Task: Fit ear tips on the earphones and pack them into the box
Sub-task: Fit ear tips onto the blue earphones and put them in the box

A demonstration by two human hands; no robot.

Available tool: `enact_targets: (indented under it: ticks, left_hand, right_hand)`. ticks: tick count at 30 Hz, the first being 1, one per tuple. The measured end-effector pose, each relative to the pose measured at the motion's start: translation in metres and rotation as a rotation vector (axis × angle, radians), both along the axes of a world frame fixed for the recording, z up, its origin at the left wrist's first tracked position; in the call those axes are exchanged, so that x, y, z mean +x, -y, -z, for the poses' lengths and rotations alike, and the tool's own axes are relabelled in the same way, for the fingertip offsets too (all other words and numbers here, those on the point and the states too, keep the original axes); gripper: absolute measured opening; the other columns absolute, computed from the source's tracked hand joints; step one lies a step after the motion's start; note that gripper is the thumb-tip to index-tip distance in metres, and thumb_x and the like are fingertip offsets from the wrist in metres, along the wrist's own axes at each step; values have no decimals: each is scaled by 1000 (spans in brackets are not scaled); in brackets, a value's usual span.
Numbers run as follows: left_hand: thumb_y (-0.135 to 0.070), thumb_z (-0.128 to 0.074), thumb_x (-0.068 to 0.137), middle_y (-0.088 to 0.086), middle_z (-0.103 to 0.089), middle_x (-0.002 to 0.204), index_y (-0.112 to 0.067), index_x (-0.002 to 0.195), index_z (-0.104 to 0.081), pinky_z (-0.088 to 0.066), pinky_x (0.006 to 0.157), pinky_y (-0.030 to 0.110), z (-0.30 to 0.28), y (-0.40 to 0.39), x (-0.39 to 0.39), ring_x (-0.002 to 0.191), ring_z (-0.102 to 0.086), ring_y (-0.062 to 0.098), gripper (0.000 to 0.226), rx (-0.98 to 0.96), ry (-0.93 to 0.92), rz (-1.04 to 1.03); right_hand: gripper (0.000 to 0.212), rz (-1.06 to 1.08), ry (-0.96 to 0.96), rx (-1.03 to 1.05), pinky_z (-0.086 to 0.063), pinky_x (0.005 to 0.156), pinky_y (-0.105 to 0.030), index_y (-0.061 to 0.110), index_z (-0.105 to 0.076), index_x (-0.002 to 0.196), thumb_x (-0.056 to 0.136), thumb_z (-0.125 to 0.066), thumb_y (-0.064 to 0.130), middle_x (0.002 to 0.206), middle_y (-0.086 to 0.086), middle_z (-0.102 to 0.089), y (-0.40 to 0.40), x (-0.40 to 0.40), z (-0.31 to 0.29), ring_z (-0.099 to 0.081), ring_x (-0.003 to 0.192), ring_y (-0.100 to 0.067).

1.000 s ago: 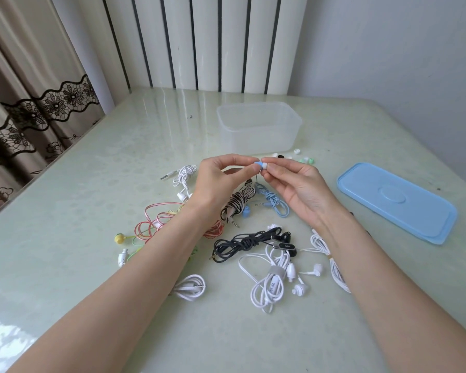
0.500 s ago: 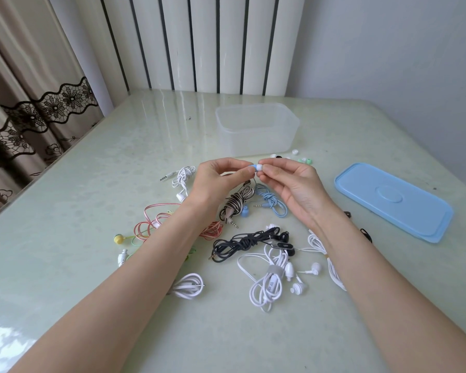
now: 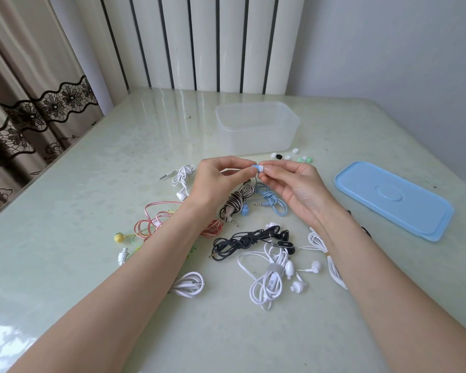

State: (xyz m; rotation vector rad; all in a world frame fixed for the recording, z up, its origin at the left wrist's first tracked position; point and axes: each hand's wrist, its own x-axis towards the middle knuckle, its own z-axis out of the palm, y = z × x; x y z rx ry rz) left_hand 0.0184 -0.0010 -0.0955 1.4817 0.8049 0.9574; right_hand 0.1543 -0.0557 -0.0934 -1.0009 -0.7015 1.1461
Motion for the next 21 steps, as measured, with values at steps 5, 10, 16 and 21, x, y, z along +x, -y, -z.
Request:
enact_targets:
  ticks: [5, 10, 16, 21]
  left_hand:
    - [-3, -61, 82, 1, -72, 70, -5, 80, -67, -53, 76, 16, 2, -4, -1, 71, -67, 9, 6, -281, 166, 92]
    - [-1, -60, 82, 3, -70, 66, 2, 84, -65, -52, 63, 10, 2, -6, -1, 62, -67, 5, 6, -449, 269, 86]
    - [-1, -59, 83, -1, -70, 61, -1, 80, -64, -52, 62, 8, 0, -5, 0, 60, -66, 4, 6, -409, 243, 121]
    - [2, -61, 80, -2, -71, 68, -2, 81, -67, -53, 71, 12, 1, -3, -2, 67, -67, 6, 6, -200, 164, 136]
  right_hand:
    - [12, -27, -2, 0, -54, 65, -13, -4, -63, 83, 82, -53, -11, 66, -4, -71, 0, -1, -1, -68, 62, -9]
    - [11, -11, 22, -4, -54, 64, -13, -3, -64, 82, 82, -55, -10, 64, -3, -71, 0, -3, 0, -67, 60, -8]
    - [13, 4, -15, 4, -55, 64, -13, -1, -62, 81, 82, -53, -11, 61, -4, -70, 2, -1, -2, -66, 58, -9]
    - [13, -48, -47, -46, -54, 64, -13, -2, -62, 82, 84, -51, -10, 64, -4, -71, 2, 2, -2, -67, 60, -9]
